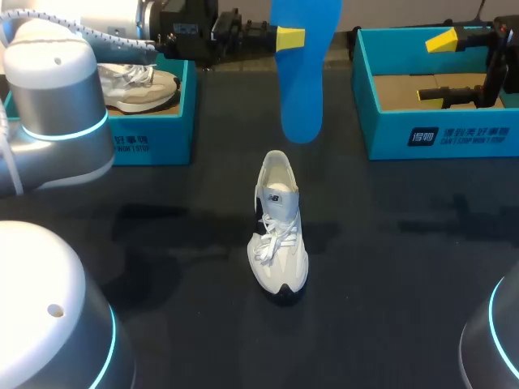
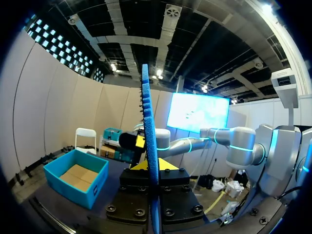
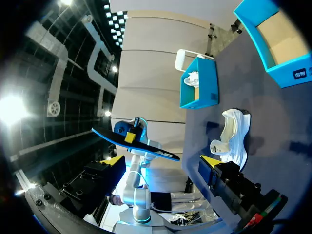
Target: Take the shoe out of the shoebox, open the shoe tongue, remove and reinsert the insole, then place the shoe into the shoebox
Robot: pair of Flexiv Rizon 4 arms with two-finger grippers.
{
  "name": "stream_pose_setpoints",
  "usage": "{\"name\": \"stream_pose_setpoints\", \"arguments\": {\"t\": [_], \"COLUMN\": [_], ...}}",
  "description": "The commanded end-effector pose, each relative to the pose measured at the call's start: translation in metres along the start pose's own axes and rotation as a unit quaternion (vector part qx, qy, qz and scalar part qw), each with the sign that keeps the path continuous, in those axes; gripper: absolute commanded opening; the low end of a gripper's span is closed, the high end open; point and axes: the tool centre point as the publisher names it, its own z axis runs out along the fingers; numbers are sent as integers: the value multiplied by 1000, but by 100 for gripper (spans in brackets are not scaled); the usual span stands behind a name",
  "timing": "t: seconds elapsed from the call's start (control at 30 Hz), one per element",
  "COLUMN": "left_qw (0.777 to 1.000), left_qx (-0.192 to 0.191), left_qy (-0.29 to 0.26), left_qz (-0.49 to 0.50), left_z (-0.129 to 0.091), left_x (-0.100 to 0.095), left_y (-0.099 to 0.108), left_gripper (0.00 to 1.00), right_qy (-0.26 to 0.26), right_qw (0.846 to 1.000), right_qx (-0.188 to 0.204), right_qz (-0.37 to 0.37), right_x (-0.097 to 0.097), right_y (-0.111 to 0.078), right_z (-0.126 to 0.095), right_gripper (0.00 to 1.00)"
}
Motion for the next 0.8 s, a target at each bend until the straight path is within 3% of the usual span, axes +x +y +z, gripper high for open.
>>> {"name": "stream_pose_setpoints", "arguments": {"t": [0.03,0.6,0.8], "left_qw": [1000,1000,992], "left_qx": [-1,-1,17], "left_qy": [-1,-1,-16], "left_qz": [0,0,-125], "left_z": [0,0,-9], "left_x": [0,0,3], "left_y": [1,1,4], "left_gripper": [0,0,0], "right_qy": [0,0,0], "right_qw": [1000,1000,1000], "right_qx": [0,0,0], "right_qz": [0,0,0], "right_x": [0,0,0], "right_y": [0,0,0], "right_z": [1,1,1], "right_gripper": [100,100,100]}}
